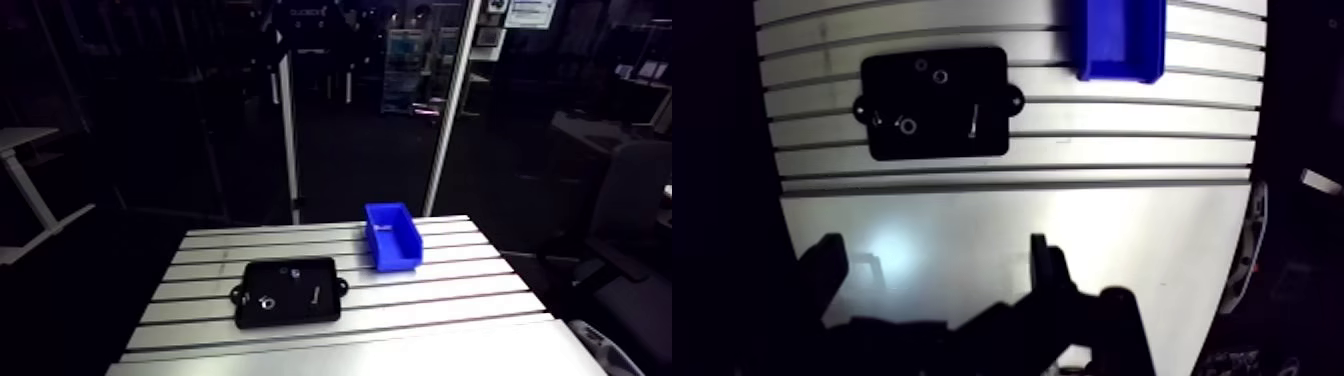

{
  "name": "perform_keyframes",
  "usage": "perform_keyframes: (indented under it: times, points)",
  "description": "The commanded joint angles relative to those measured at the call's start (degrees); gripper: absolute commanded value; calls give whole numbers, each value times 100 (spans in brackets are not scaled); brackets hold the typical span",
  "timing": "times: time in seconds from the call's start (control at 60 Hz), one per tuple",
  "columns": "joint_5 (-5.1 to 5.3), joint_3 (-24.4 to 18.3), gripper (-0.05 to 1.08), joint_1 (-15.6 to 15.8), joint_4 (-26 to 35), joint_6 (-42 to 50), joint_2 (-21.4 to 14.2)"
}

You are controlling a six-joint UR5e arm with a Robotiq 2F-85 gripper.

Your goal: Pick up the M10 bolt from the tray and put it into the blue bin.

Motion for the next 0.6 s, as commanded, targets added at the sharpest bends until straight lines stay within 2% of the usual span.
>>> perform_keyframes:
  times: [0.017, 0.133, 0.6]
  points:
    - [176, 325, 1, -53, -271, 369, -149]
    - [210, 334, 1, -53, -273, 369, -149]
    - [211, 412, 1, -53, -281, 378, -141]
